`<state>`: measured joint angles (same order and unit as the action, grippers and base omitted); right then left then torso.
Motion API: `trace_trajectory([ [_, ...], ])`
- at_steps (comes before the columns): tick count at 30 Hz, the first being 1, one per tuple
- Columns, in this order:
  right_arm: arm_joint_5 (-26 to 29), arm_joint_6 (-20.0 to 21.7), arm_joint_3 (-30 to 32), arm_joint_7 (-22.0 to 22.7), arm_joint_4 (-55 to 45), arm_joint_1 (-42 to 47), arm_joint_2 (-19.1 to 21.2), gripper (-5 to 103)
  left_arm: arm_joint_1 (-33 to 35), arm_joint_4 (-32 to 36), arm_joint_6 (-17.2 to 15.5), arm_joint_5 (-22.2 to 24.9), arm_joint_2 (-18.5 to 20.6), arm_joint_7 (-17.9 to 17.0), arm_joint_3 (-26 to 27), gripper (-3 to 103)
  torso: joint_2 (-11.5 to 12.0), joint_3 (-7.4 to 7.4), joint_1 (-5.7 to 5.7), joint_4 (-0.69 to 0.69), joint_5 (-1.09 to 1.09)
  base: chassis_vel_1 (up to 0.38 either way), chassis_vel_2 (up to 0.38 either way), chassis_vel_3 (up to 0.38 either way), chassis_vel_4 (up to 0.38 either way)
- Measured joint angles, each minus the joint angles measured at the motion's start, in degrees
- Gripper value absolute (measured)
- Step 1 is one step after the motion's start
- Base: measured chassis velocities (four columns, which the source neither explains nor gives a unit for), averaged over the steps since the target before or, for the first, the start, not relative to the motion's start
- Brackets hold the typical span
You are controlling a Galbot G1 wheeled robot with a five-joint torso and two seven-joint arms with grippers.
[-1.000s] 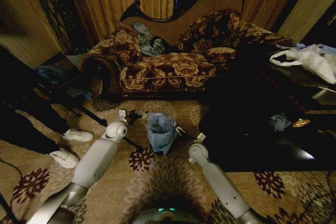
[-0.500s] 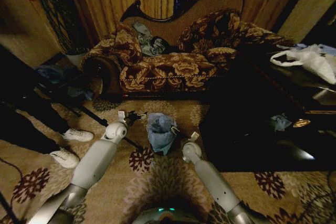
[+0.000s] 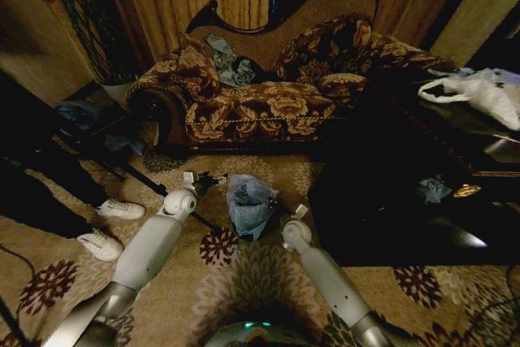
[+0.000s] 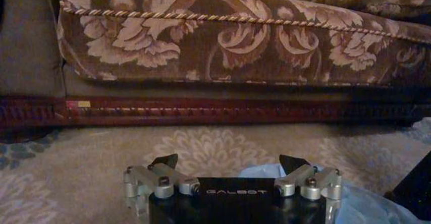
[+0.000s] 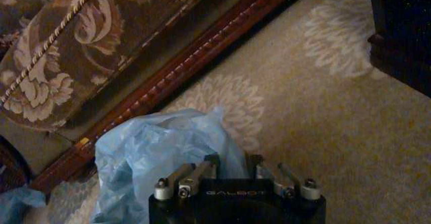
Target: Place a garbage bag over the trash bin.
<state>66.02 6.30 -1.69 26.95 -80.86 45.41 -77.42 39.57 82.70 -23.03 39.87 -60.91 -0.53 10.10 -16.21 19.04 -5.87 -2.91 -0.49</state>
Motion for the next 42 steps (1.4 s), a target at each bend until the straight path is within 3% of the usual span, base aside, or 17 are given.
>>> trace_trajectory([
  [4, 0.0, 0.0, 0.2, 0.0, -0.4, 0.2, 0.2, 4, 0.2, -0.2, 0.3, 0.0, 0.1, 0.1, 0.0, 100, 0.0, 0.0, 0.0, 0.0, 0.0, 0.0, 0.0, 0.0, 0.0],
  [7, 0.2, 0.0, 0.3, 0.5, -1.8, 0.6, 0.6, 1, 0.3, -0.2, 0.4, 0.0, 0.0, 0.1, 0.0, 100, 0.0, 0.0, 0.0, -0.01, 0.0, 0.0, 0.0, 0.0, 0.0],
  [20, 0.0, 0.2, 0.4, 0.6, -2.6, 0.4, 2.4, 0, 0.9, -0.5, 0.5, 0.2, -0.4, 0.4, 0.3, 100, 0.0, 0.0, 0.0, 0.0, 0.0, 0.0, 0.0, 0.0, 0.0],
  [30, -5.3, -1.7, 0.0, -5.5, 4.3, 1.1, 3.1, 0, 2.2, 1.6, 1.2, 0.2, 0.3, 0.3, 0.9, 100, 0.0, 0.0, 0.0, -0.01, 0.0, 0.0, 0.0, 0.0, 0.0],
  [42, -11.2, -4.9, -0.7, -11.3, 11.4, 1.9, -0.6, 0, 3.1, 1.9, 2.4, 0.3, 0.3, 0.8, 1.3, 100, 0.0, 0.0, 0.0, 0.0, -0.01, 0.0, 0.0, 0.0, 0.0],
])
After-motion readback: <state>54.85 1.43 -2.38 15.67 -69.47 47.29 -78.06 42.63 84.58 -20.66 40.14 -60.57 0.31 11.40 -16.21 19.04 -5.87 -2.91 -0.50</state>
